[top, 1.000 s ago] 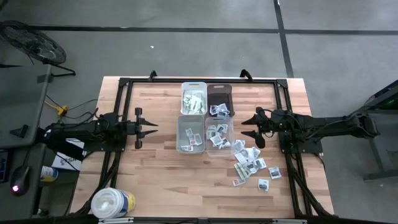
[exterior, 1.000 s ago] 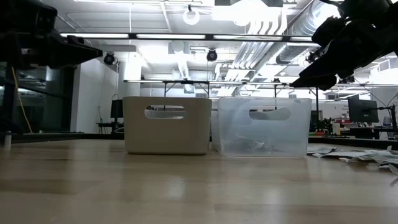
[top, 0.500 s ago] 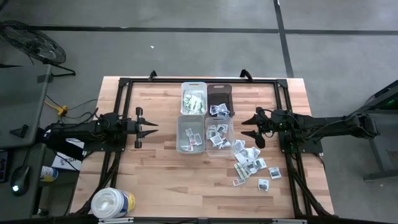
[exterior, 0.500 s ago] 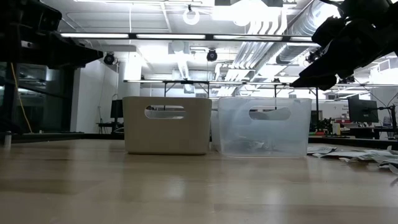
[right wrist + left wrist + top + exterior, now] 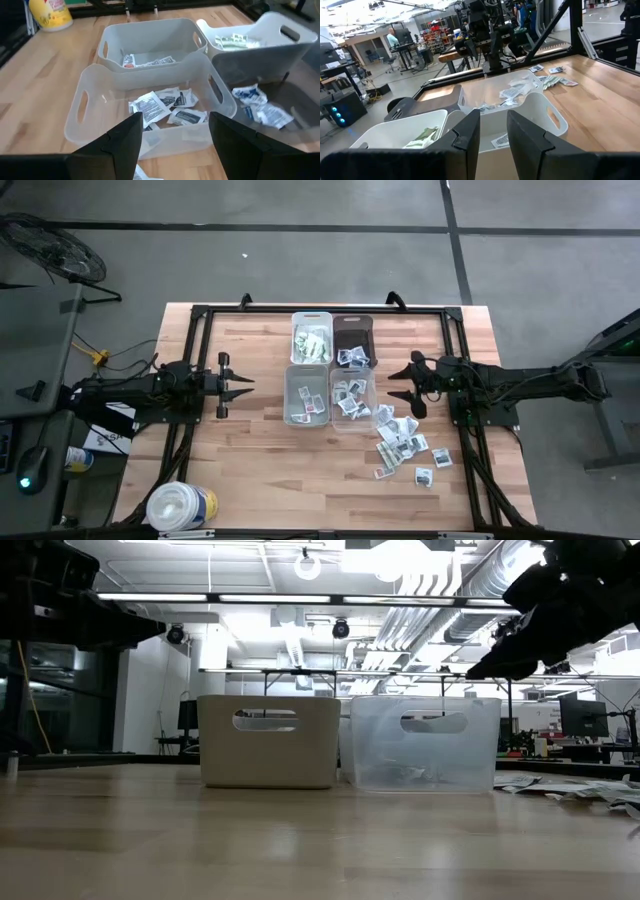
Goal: Pick & Place First Aid Supplies
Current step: Put the green bandage pack into the white bin
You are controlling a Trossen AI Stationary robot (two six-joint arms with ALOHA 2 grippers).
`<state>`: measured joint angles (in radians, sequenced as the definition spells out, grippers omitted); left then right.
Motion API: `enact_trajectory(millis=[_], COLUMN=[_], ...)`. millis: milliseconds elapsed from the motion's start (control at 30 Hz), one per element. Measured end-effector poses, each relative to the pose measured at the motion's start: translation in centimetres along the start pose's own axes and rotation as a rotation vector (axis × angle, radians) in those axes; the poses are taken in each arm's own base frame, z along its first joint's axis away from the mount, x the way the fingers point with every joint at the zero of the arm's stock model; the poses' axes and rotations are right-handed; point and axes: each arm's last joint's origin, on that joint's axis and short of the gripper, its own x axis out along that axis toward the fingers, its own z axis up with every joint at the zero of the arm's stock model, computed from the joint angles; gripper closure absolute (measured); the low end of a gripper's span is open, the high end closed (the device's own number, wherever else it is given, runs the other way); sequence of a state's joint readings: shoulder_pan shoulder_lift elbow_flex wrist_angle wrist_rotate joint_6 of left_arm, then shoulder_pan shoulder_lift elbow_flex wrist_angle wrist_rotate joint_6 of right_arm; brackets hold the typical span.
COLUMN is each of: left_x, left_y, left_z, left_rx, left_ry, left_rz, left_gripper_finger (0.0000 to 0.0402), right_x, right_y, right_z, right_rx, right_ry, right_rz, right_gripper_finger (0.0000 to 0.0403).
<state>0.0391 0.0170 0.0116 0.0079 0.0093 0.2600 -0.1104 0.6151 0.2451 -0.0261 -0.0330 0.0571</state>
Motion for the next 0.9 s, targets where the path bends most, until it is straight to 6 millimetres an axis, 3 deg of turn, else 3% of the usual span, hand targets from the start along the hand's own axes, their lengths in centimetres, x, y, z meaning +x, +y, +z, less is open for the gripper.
enact_trajectory(millis=[167,500,900], left_x=[0.0,0.0,0.0], left_y=[0.0,0.0,0.0], left_z=[0.0,0.0,0.0], left_rx=[0.0,0.0,0.0], left_ry=[0.0,0.0,0.0], left_rz=[0.0,0.0,0.0], left_gripper_finger=[0.0305,0.0305,0.0305], right_x=[0.0,0.0,-0.6], right_y=[0.0,0.1,0.4], right_z=[0.0,0.1,3.3], right_rx=[0.018,0.312,0.474], right_ry=[0.0,0.003,0.147], right_rz=[0.0,0.026,0.013], right_gripper_finger=[0.0181,0.0181,0.0181])
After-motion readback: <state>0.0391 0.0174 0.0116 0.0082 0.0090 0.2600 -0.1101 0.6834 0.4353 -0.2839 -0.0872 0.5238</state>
